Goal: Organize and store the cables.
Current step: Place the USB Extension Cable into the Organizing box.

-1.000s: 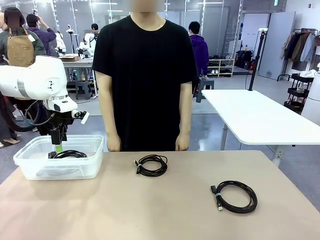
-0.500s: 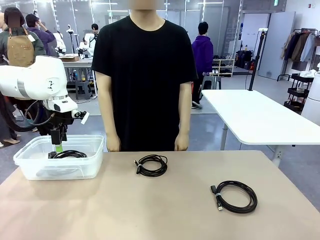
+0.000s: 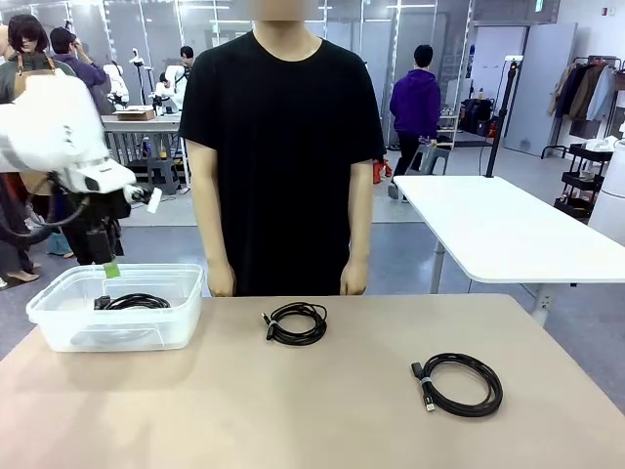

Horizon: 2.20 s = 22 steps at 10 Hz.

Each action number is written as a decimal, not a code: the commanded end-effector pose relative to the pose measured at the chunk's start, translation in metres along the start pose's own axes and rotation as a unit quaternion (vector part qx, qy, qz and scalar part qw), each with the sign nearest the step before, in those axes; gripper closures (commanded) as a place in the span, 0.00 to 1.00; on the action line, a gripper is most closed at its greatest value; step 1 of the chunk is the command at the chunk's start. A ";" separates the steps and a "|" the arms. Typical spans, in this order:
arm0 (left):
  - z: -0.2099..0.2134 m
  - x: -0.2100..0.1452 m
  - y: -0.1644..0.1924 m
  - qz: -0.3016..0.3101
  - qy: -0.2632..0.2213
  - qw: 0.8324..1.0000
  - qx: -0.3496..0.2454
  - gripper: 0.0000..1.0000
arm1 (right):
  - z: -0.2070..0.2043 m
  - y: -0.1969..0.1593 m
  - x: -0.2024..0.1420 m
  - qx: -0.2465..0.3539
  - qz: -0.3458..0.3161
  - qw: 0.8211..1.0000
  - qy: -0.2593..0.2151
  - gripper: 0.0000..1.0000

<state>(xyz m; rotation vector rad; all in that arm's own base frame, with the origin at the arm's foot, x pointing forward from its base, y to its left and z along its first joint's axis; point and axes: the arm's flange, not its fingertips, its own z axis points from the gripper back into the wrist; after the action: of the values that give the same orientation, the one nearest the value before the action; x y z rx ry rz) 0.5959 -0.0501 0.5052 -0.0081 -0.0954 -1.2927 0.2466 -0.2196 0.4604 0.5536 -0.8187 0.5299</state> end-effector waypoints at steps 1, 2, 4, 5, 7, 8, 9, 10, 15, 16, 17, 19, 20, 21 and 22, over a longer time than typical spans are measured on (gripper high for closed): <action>0.016 -0.036 -0.071 0.010 -0.087 0.996 -0.001 0.00 | 0.002 0.000 -0.001 0.001 0.008 1.000 -0.003 0.00; 0.031 -0.052 -0.102 -0.012 -0.156 0.987 -0.020 0.00 | 0.002 0.000 -0.001 0.001 0.008 1.000 -0.003 0.00; 0.045 -0.086 -0.155 -0.031 -0.216 0.976 0.003 0.00 | 0.002 0.000 -0.001 0.001 0.008 1.000 -0.003 0.00; 0.046 -0.096 -0.176 -0.033 -0.234 0.972 0.014 0.00 | 0.002 0.000 -0.001 0.001 0.008 1.000 -0.003 0.00; 0.038 -0.113 -0.211 -0.013 -0.283 0.958 0.048 0.00 | 0.002 0.000 -0.001 0.001 0.008 1.000 -0.003 0.00; 0.032 -0.124 -0.230 -0.008 -0.308 0.949 0.065 0.00 | 0.002 0.000 -0.001 0.001 0.008 1.000 -0.003 0.00; 0.022 -0.133 -0.236 -0.016 -0.349 0.935 0.064 0.00 | 0.002 0.000 -0.001 0.001 0.008 1.000 -0.003 0.00; 0.011 -0.146 -0.234 -0.003 -0.378 0.923 0.073 0.00 | 0.002 0.000 -0.001 0.001 0.008 1.000 -0.003 0.00; -0.025 -0.169 -0.224 -0.001 -0.418 0.907 0.055 0.00 | 0.002 0.000 -0.001 0.001 0.008 1.000 -0.003 0.00; -0.024 -0.169 -0.224 -0.009 -0.416 0.908 0.043 0.00 | 0.002 0.000 -0.001 0.001 0.008 1.000 -0.003 0.00; -0.024 -0.167 -0.222 -0.037 -0.412 0.910 0.034 0.00 | 0.002 0.000 -0.001 0.001 0.008 1.000 -0.003 0.00; -0.017 -0.171 -0.212 0.004 -0.409 0.911 0.047 0.00 | 0.002 0.000 -0.001 0.001 0.008 1.000 -0.003 0.00; -0.017 -0.171 -0.212 0.004 -0.409 0.911 0.047 0.00 | 0.002 0.000 -0.001 0.001 0.008 1.000 -0.003 0.00; -0.017 -0.171 -0.212 0.004 -0.409 0.911 0.047 0.00 | 0.002 0.000 -0.001 0.001 0.008 1.000 -0.003 0.00; -0.017 -0.171 -0.212 0.004 -0.409 0.911 0.047 0.00 | 0.002 0.000 -0.001 0.001 0.008 1.000 -0.003 0.00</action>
<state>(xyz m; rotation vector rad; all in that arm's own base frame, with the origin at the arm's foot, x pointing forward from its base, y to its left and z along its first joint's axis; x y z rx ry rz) 0.3446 0.0580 0.4638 -0.4559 -0.8586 -1.2064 0.2465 -0.2195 0.4606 0.5535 -0.8187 0.5304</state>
